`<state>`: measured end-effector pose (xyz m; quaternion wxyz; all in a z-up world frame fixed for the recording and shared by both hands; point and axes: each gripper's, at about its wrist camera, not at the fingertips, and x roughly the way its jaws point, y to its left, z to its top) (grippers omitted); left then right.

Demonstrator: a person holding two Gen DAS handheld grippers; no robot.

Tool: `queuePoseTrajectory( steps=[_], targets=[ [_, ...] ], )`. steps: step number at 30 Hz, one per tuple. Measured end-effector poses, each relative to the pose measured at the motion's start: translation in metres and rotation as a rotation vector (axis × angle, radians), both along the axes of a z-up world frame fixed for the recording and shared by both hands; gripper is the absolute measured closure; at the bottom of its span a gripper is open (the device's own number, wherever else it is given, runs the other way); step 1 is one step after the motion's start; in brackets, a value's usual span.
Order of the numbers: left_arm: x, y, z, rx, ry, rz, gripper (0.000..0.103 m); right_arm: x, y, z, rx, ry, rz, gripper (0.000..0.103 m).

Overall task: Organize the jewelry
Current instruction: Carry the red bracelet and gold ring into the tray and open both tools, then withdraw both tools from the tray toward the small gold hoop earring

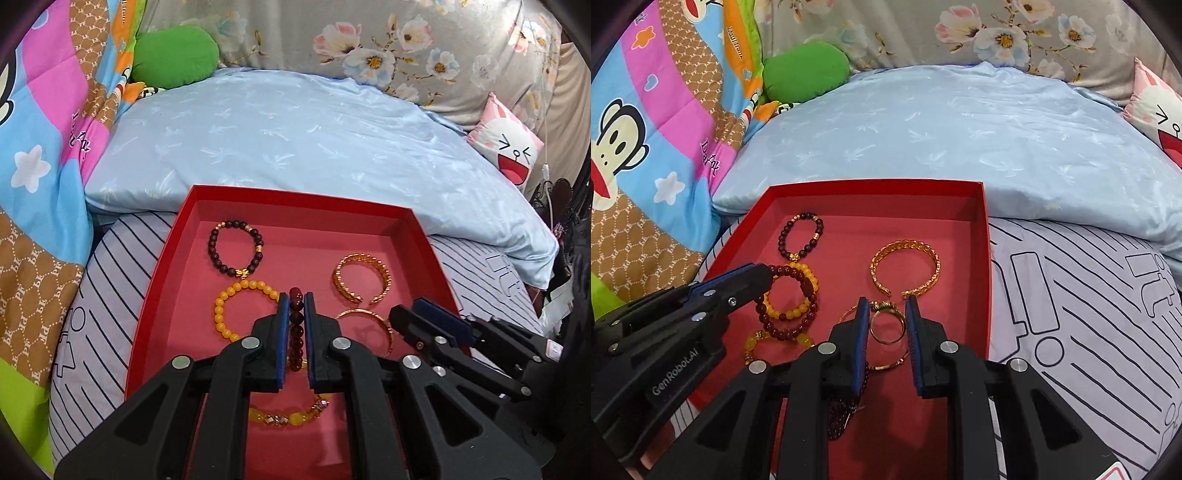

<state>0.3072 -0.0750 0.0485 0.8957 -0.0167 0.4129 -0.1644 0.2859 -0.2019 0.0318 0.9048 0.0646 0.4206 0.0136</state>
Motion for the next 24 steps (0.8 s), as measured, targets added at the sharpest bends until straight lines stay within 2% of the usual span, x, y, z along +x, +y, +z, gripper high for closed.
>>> queuePoseTrajectory(
  steps=[1,2,3,4,6,7,15,24],
  targets=[
    [0.001,0.000,0.000,0.000,0.001,0.003,0.094,0.000,0.000,0.001,-0.002,-0.003,-0.001,0.074],
    [0.000,0.002,0.000,0.001,-0.003,0.010,0.092,-0.002,0.000,0.003,-0.004,-0.011,-0.004,0.065],
    [0.000,0.004,0.001,0.002,-0.006,0.013,0.084,-0.004,0.000,0.005,-0.007,-0.021,-0.009,0.057],
    [-0.003,0.006,0.003,0.001,-0.015,0.019,0.077,-0.008,0.000,0.009,-0.013,-0.034,-0.013,0.054],
    [-0.008,0.010,0.007,-0.002,-0.032,0.027,0.070,-0.015,-0.001,0.016,-0.027,-0.048,-0.019,0.050],
    [-0.011,0.011,0.009,-0.002,-0.037,0.031,0.066,-0.017,-0.002,0.019,-0.025,-0.051,-0.019,0.049],
    [-0.049,0.022,0.026,-0.003,-0.047,0.027,0.062,-0.063,0.007,0.039,-0.019,-0.066,-0.008,0.047],
    [-0.109,0.041,0.019,-0.001,-0.006,0.029,0.061,-0.128,0.014,0.040,0.006,-0.039,-0.007,0.047]
  ],
)
